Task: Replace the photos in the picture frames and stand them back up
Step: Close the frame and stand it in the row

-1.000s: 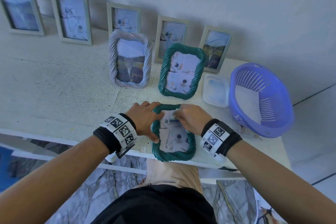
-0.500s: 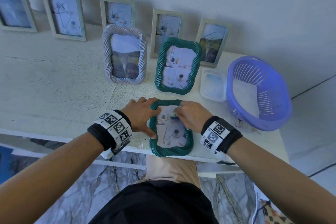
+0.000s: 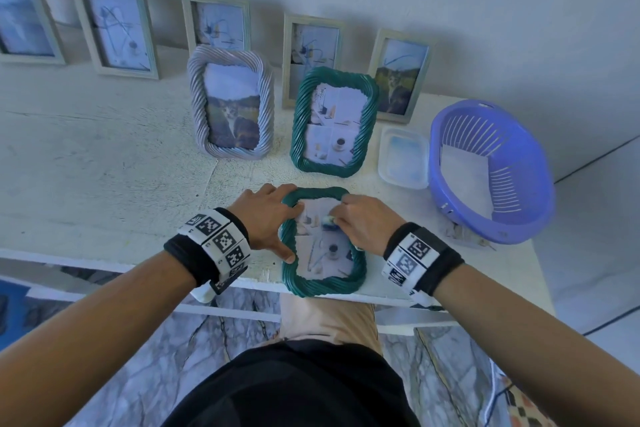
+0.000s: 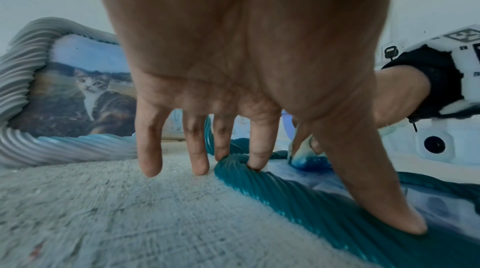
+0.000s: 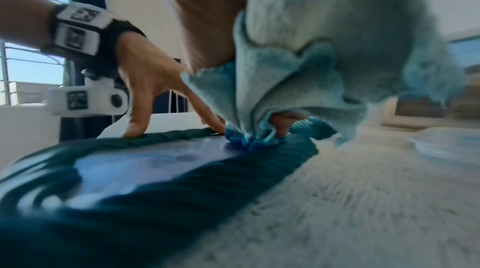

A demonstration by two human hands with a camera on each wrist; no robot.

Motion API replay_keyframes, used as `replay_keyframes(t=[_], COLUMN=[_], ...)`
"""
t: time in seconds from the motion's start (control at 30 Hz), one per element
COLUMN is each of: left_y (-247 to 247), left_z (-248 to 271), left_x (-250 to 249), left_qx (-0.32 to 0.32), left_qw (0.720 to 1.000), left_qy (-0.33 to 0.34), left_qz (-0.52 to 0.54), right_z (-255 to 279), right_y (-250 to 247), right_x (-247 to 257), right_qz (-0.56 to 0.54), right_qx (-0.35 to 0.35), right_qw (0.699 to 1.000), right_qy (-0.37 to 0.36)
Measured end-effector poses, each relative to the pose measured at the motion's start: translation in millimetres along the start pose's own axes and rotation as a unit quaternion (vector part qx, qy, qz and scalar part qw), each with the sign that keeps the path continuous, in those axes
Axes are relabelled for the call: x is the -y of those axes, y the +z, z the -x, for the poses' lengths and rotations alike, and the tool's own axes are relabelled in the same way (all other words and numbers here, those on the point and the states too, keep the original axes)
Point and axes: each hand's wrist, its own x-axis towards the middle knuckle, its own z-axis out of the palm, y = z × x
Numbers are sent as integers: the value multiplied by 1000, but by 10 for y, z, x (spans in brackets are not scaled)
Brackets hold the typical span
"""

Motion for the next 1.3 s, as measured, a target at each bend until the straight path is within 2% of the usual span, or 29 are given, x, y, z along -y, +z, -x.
replay_keyframes(t=[0.1, 0.23, 0.37, 0.47, 0.53, 0.6, 0.8, 0.87, 1.03, 1.2, 1.3], left_y=[-9, -13, -25, -37, -44, -44, -34, -33, -22, -10, -17], left_z=[3, -10, -6, 1, 6, 13, 12, 8, 6, -3, 2], left_x=[-11, -15, -25, -36, -47, -43, -37, -31, -19, -16, -15], left_qx=[1, 7, 4, 4, 6, 7, 1, 0, -4, -1, 2], left_qw=[1000, 1000, 1000, 1000, 1000, 1000, 1000, 1000, 1000, 1000, 1000], left_qy=[-4, -9, -6, -4, -4, -7, -4, -3, -6, -9, -8], left_qz=[2, 7, -2, 1, 6, 11, 16, 12, 15, 15, 10], right_z=[-5, 325, 440, 239, 120, 98, 438, 350, 25, 322, 294], right_y=[45, 187, 174, 78, 41, 38, 121, 100, 38, 74, 39], right_x=[-5, 69, 73, 58, 39, 67, 269, 227, 197, 294, 190], right_qz=[-66, -134, -110, -68, -70, -70, -82, -41, -17, -43, -9], right_qx=[-15, 12, 34, 9, -12, -18, 25, 27, -20, 30, 54], right_qw=[997, 991, 993, 998, 997, 997, 993, 996, 1000, 992, 991], right_qy=[38, 5, -30, -4, 30, 34, -78, -77, -10, -113, -119])
